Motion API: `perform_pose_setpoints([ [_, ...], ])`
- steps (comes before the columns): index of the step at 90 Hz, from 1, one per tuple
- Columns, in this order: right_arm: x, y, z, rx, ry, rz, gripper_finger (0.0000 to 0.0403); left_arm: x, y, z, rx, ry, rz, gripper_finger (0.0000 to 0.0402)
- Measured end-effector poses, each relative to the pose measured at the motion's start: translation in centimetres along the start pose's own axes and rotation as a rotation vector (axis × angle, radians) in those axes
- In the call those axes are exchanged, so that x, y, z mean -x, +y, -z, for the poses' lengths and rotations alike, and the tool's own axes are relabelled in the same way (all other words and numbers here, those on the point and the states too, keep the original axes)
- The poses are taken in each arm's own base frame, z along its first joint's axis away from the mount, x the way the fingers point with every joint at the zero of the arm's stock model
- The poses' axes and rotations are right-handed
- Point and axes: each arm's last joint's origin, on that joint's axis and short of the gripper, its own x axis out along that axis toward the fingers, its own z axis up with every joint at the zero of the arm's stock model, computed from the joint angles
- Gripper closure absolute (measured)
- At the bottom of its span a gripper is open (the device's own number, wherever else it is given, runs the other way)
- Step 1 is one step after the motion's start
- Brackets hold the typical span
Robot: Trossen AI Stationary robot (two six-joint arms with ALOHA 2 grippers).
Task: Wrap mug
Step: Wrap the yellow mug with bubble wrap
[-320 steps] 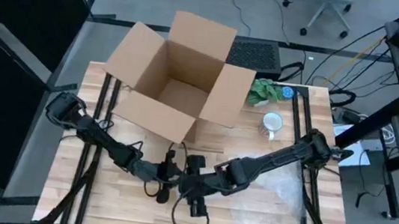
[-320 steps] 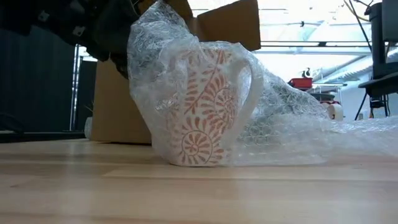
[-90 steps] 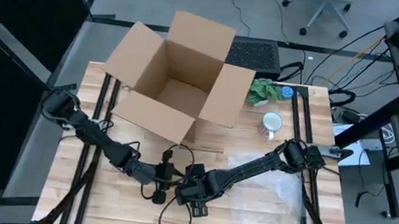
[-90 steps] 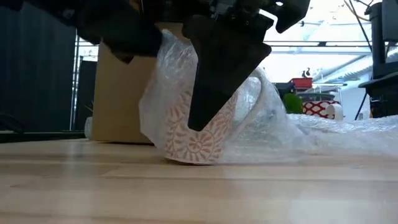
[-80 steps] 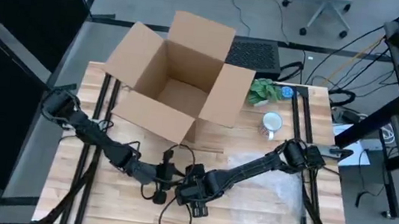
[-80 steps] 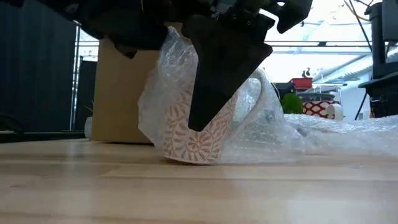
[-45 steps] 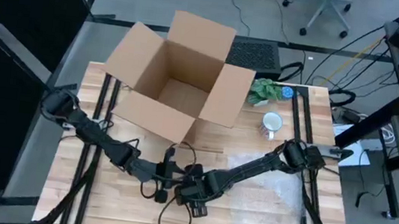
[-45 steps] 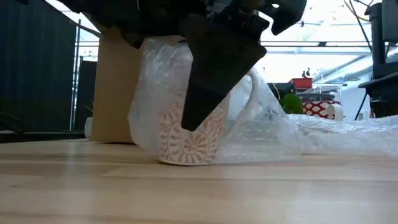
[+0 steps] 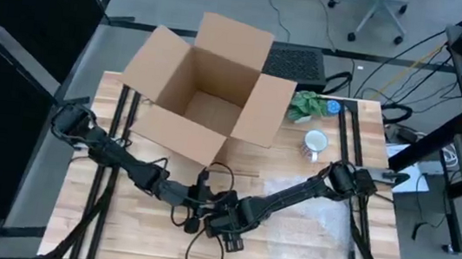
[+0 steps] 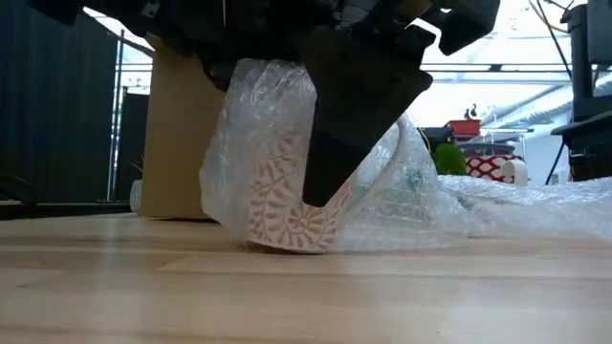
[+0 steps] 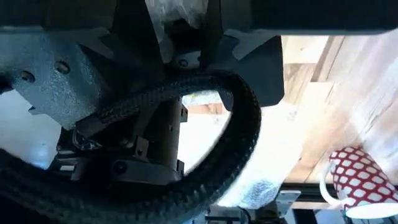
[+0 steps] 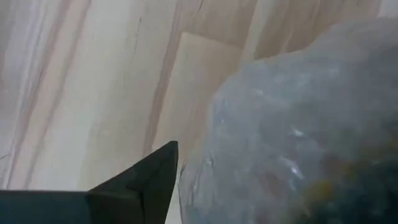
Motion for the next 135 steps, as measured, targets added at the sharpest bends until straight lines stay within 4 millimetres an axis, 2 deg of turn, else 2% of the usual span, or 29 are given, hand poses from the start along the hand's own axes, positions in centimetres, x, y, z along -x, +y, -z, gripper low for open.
perform_pose_setpoints([
  [12,0.2,0.1,0.0,-0.014,-0.001,0.002,0.0188,-0.1,0.0,0.9,-0.014,0.056,0.022,0.0297],
  [53,0.6,-0.2,0.4,-0.013,0.043,0.044,0.0188,-0.1,0.1,1.2,-0.010,0.078,0.004,0.0297],
  [58,2.0,-0.5,0.3,-0.029,0.014,0.053,0.0188,0.1,0.1,1.0,0.005,0.075,0.005,0.0297],
  [65,6.5,-0.8,0.1,-0.043,-0.085,0.051,0.0188,0.4,0.1,0.8,0.007,0.067,0.008,0.0297],
  [70,8.3,-0.9,-0.3,-0.050,-0.148,0.051,0.0188,0.5,0.1,0.6,0.010,0.061,0.017,0.0297],
  [79,8.0,-0.9,-0.1,-0.047,-0.125,0.048,0.0188,0.7,0.1,0.4,0.013,0.059,0.021,0.0297],
  [86,5.9,-0.8,0.2,-0.038,-0.055,0.050,0.0188,0.7,0.1,0.4,0.015,0.054,0.022,0.0297],
  [89,5.8,-0.8,0.2,-0.037,-0.054,0.053,0.0188,0.7,0.1,0.4,0.016,0.054,0.022,0.0297],
  [100,9.1,-1.3,0.2,-0.048,-0.120,0.063,0.0188,0.7,0.1,0.3,0.016,0.051,0.021,0.0297],
  [113,9.7,-1.6,0.6,-0.062,-0.117,0.095,0.0188,0.8,0.1,0.2,0.019,0.038,0.018,0.0297],
  [124,13.0,-2.2,0.9,-0.085,-0.194,0.188,0.0188,0.7,0.1,0.1,0.021,0.029,0.017,0.0297],
  [130,13.1,-2.7,1.2,-0.096,-0.169,0.258,0.0188,0.7,0.1,0.0,0.024,0.022,0.018,0.0297],
  [135,12.4,-3.2,1.4,-0.102,-0.131,0.293,0.0188,0.7,0.1,-0.1,0.026,0.013,0.019,0.0297],
])
